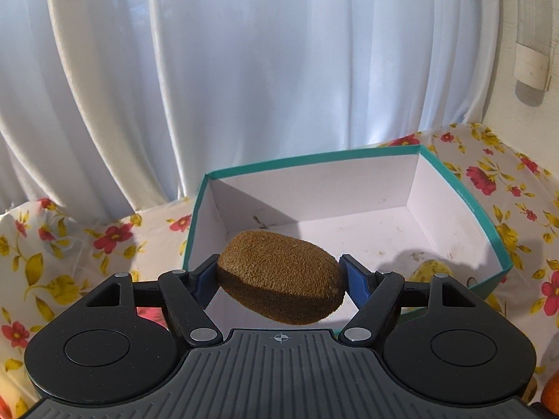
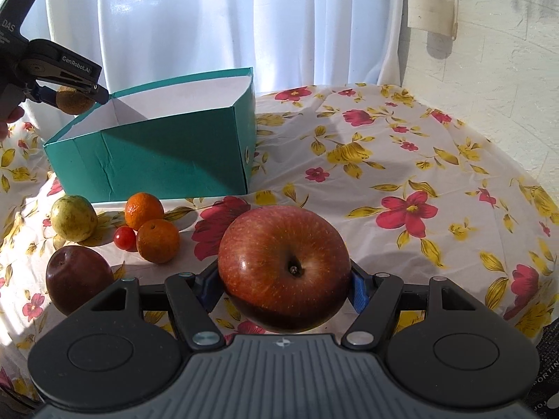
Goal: Organize fruits
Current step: 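Release the kiwi into the teal box with the left tool while the right tool releases the apple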
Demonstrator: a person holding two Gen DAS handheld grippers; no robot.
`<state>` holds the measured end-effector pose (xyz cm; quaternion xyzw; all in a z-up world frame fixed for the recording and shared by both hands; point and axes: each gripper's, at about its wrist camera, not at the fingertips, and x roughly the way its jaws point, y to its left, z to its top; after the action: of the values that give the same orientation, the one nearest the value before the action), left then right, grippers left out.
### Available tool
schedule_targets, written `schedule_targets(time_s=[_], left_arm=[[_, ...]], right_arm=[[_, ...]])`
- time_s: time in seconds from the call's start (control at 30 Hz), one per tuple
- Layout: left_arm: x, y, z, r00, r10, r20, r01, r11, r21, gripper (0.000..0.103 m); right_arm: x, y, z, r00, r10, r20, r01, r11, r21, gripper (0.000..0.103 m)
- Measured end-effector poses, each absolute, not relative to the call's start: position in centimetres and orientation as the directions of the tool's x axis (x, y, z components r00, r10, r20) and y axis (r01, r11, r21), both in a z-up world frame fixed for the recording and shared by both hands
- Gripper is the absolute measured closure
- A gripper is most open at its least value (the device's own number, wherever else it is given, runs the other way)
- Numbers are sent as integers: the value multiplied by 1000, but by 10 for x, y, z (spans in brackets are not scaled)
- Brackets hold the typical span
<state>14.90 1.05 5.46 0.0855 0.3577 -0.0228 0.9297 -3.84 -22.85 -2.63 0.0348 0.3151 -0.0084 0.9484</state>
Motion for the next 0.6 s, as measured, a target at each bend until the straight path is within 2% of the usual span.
schedule_targets(time_s=[0.3,0.6], left_arm=[[164,5,38,733,46,-679,81,985,155,26],[183,10,17,700,79,-710,52,986,161,26]], right_arm=[[-41,-241,-10,819,-29,-573,65,997,42,34],[-29,-235,-6,824,3,-567,28,999,47,34]])
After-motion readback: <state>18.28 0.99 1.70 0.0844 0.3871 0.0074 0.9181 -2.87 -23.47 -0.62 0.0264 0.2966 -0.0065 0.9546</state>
